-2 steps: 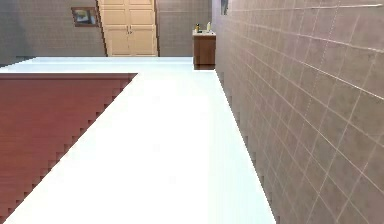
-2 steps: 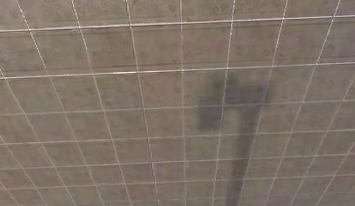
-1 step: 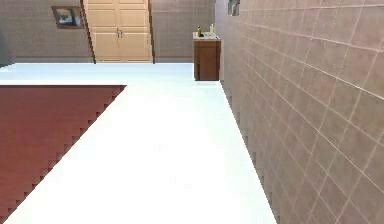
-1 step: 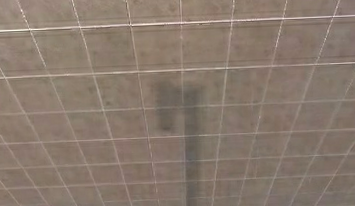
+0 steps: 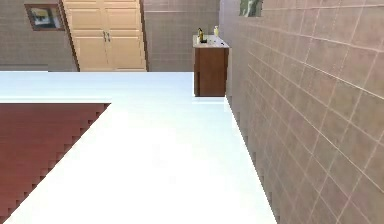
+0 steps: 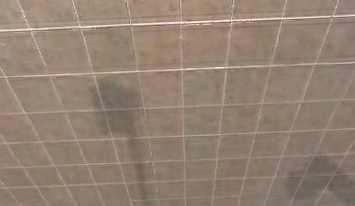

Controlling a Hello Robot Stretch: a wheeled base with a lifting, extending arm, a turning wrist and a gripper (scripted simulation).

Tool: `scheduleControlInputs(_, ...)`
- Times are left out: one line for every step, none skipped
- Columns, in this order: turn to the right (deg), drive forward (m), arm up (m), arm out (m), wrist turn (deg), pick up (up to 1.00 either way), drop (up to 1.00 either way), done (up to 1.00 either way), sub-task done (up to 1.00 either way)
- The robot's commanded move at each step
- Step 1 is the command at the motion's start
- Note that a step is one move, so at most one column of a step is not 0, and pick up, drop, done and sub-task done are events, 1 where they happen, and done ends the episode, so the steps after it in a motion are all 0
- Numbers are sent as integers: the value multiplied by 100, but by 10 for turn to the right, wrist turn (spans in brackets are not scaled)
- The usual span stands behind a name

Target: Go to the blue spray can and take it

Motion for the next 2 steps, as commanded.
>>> scheduleControlInputs(0, 100, 0, 0, 0, 0, 0, 0, 0)
scheduleControlInputs(0, 100, 0, 0, 0, 0, 0, 0, 0)
